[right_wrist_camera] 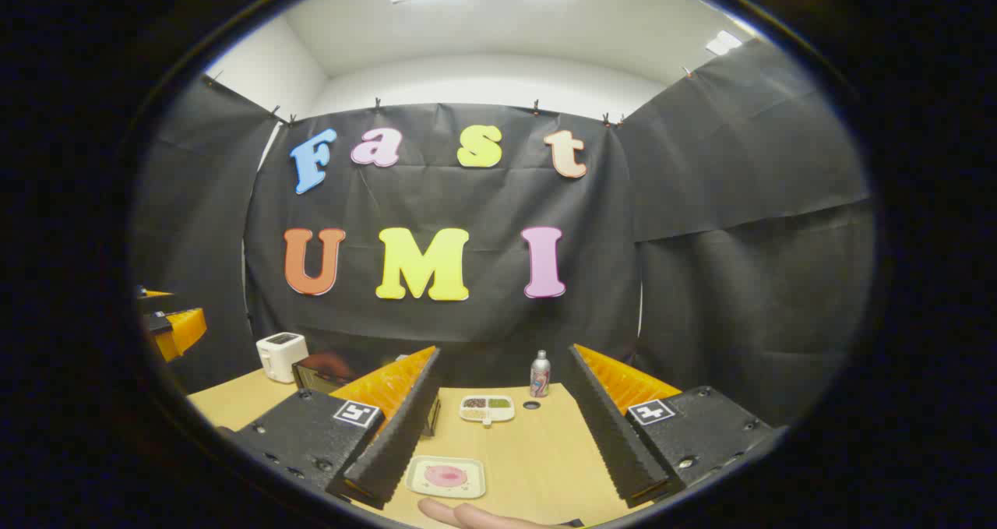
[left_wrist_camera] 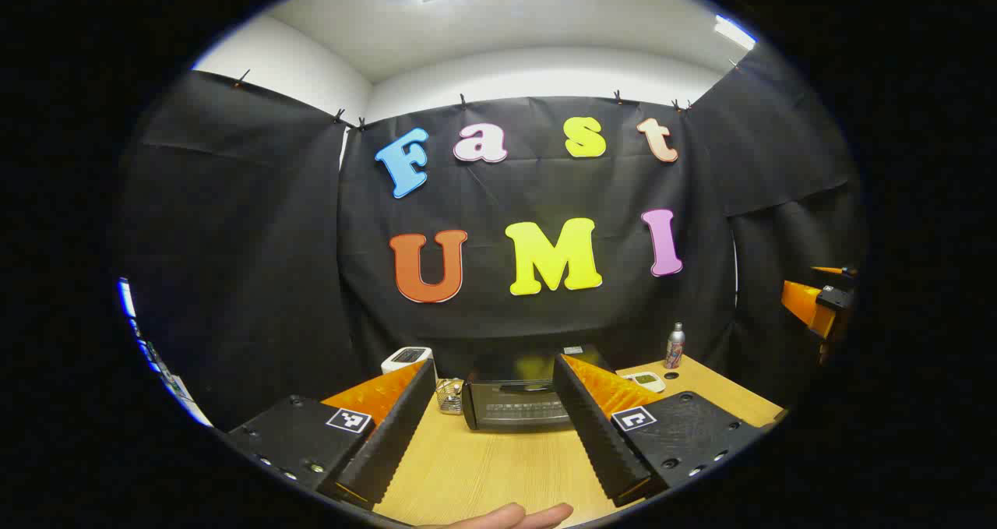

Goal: Open the electric oven with the left hand, put the food in, and close the electric oven.

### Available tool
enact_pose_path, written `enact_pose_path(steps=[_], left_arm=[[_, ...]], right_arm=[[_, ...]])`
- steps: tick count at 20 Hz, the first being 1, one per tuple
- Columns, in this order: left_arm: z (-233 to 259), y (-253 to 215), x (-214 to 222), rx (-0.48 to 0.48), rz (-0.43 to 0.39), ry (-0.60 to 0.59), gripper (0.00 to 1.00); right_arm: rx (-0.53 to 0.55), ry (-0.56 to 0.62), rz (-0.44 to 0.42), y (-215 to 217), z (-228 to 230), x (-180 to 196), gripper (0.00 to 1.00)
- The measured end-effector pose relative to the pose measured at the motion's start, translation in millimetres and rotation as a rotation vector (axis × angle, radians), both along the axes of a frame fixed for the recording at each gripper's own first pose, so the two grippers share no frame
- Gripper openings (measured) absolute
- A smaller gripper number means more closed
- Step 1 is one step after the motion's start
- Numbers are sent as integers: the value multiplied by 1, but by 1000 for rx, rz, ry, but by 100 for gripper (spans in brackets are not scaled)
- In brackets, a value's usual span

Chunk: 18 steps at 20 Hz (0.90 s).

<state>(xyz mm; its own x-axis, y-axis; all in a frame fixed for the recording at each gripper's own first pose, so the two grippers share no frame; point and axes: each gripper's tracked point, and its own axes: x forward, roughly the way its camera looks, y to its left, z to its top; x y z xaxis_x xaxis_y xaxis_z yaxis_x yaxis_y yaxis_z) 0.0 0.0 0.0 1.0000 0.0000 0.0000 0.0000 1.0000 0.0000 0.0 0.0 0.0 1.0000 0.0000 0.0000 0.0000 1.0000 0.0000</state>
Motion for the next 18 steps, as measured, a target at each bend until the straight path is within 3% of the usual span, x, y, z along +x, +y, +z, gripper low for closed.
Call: enact_pose_path(steps=[5, 17, 18], left_arm=[[6, -7, -7, 0, -27, -14, 96], [7, -16, -9, -23, -39, -20, 96], [9, -17, -6, -40, -37, -27, 96]], right_arm=[[-7, -22, 15, 6, 9, -12, 100], [-27, -66, 51, 9, 16, -23, 96], [-28, -68, 59, 9, 13, -21, 100]])
